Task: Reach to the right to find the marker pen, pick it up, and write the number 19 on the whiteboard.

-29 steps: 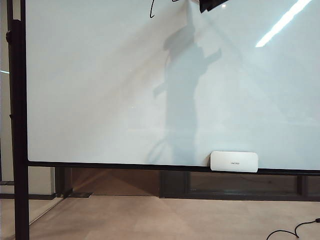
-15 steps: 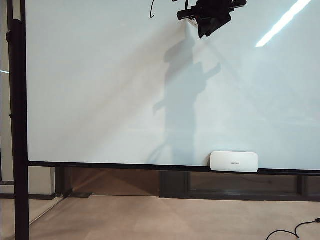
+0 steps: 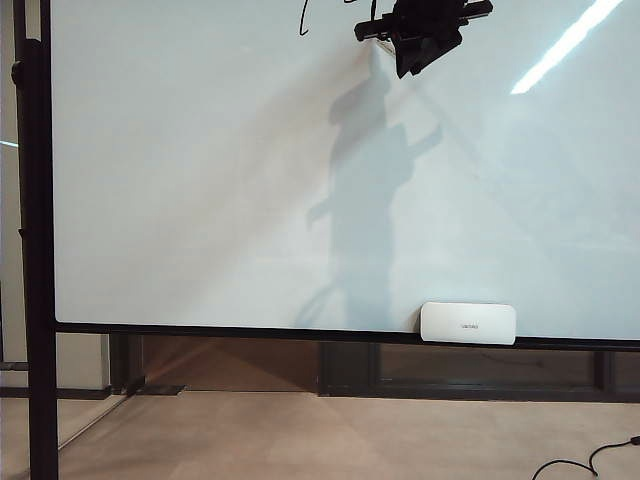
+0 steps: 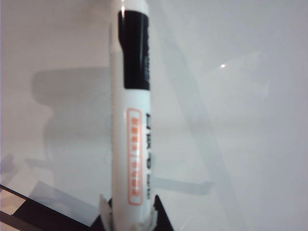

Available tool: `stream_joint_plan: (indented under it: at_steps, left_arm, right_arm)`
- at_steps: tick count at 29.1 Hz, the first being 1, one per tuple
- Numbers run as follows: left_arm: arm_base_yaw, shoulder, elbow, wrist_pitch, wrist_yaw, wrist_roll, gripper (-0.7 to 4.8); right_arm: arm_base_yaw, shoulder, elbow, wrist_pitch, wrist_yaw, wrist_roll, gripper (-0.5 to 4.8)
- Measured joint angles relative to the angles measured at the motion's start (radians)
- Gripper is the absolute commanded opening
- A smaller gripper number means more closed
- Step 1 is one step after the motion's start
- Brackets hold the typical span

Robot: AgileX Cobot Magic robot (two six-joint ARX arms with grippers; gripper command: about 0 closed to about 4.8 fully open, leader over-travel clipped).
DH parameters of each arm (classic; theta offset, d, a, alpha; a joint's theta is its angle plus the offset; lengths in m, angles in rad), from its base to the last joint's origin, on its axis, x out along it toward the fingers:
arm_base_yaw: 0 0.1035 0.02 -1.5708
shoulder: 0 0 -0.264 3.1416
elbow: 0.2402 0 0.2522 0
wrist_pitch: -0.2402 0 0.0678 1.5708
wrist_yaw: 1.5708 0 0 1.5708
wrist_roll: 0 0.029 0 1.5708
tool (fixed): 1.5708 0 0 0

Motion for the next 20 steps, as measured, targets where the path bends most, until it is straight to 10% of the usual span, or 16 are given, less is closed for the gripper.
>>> stream_joint_plan:
  at_steps: [20]
  left_arm:
    - [0.000,0.000,0.000,-0.003,0.000,0.000,-0.05]
  right_arm:
    - [-0.002,0.012,0.000,0.045,-0.079,-0.020,-0.03]
